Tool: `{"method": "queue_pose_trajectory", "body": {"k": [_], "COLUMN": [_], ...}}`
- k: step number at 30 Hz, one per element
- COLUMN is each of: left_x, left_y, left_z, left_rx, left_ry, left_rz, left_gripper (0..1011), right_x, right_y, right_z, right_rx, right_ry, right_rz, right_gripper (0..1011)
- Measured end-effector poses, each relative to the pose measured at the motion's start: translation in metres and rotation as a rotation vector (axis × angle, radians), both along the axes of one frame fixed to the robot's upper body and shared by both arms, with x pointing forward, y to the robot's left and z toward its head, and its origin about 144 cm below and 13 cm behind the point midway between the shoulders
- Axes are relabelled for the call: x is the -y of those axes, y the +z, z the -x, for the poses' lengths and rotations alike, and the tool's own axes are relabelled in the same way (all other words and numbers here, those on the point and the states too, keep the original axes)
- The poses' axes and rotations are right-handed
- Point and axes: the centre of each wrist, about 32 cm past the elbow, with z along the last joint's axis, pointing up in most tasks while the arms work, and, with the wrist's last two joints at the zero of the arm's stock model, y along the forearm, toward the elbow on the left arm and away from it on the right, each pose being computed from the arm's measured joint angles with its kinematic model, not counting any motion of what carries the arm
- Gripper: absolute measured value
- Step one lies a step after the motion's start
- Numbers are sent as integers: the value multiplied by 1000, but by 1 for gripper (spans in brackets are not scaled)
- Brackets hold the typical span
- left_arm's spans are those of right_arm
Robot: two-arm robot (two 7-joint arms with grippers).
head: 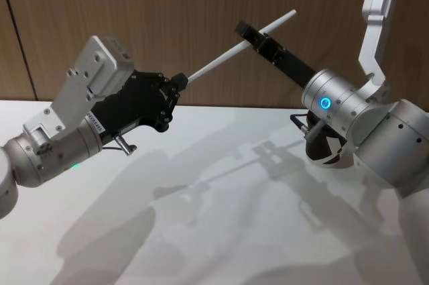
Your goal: Pick up the straw with one hand, pass it to the other hand, and insert it into the cup.
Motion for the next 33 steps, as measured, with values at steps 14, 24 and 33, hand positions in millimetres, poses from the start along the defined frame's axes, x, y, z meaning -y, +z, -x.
{"method": "queue_pose_trajectory", "body": {"k": [14,24,33], "left_x": [0,0,0], "left_y": [0,0,0], "left_z": [0,0,0], "left_rx": [0,0,0], "left_ry": [0,0,0], "left_rz": [0,0,0], "left_gripper": [0,0,0], "right_x": [0,0,0], "right_y": [0,0,0], "right_z": [0,-1,-1], "right_rx": [0,0,0], "right_ry": [-1,-2,-2], "right_rz": [1,1,1], "right_gripper": [86,1,1]}}
